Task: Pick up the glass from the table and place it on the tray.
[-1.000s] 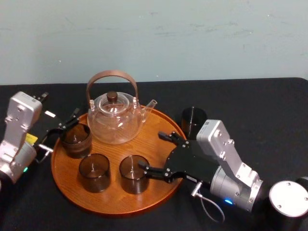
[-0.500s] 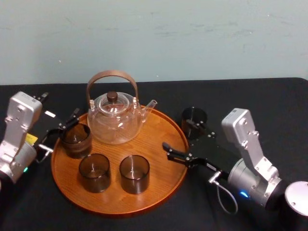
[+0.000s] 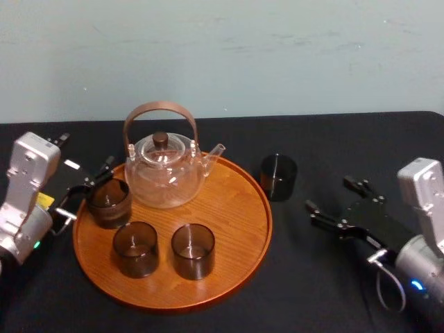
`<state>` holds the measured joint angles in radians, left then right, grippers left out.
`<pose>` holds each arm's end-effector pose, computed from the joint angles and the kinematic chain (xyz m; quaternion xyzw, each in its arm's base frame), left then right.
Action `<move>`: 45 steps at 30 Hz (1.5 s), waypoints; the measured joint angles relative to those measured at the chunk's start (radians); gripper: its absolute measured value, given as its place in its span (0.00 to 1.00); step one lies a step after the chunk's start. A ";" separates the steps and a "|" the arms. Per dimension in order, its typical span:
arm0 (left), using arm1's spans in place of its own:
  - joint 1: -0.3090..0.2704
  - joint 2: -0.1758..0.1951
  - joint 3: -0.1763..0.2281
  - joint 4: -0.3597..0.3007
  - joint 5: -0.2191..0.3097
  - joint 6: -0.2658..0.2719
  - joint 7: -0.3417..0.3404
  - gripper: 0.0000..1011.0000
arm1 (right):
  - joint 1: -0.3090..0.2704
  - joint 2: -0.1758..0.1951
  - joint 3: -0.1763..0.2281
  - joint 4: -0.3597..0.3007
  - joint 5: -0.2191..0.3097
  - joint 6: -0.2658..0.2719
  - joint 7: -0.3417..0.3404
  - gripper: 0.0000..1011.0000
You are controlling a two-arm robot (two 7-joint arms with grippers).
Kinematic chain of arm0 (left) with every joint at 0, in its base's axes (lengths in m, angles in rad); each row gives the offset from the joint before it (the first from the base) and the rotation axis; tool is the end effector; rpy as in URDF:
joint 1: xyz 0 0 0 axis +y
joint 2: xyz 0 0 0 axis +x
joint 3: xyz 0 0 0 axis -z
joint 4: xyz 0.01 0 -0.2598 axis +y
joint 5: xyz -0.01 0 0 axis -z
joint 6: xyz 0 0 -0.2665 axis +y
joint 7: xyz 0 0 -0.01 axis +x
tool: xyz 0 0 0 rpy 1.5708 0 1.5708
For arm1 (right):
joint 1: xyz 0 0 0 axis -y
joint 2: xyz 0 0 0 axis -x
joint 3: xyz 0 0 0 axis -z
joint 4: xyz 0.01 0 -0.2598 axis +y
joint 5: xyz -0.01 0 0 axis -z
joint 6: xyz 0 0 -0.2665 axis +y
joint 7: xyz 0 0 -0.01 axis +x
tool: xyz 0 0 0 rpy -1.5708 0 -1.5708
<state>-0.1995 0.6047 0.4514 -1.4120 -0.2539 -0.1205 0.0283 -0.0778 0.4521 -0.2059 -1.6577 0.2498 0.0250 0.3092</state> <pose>0.3132 0.0767 -0.2698 0.1415 -0.1325 0.5799 0.7913 0.2602 -0.0548 -0.2679 -0.1019 -0.0180 -0.4909 0.8650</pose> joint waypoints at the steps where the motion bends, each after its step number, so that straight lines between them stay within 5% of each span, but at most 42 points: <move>1: 0.000 0.000 0.000 0.000 0.000 0.000 0.000 0.99 | -0.001 0.002 0.015 0.010 0.009 0.002 0.002 0.99; 15: 0.000 0.000 0.000 0.000 0.000 0.000 0.000 0.99 | 0.031 -0.018 0.054 0.075 0.034 0.022 0.007 0.99; 45: 0.000 0.000 0.000 0.000 0.000 0.000 0.000 0.99 | 0.150 -0.010 -0.051 0.077 0.003 0.152 0.050 0.99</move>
<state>-0.1995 0.6047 0.4514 -1.4119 -0.2539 -0.1205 0.0283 0.0720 0.4425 -0.2570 -1.5805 0.2524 0.1766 0.3592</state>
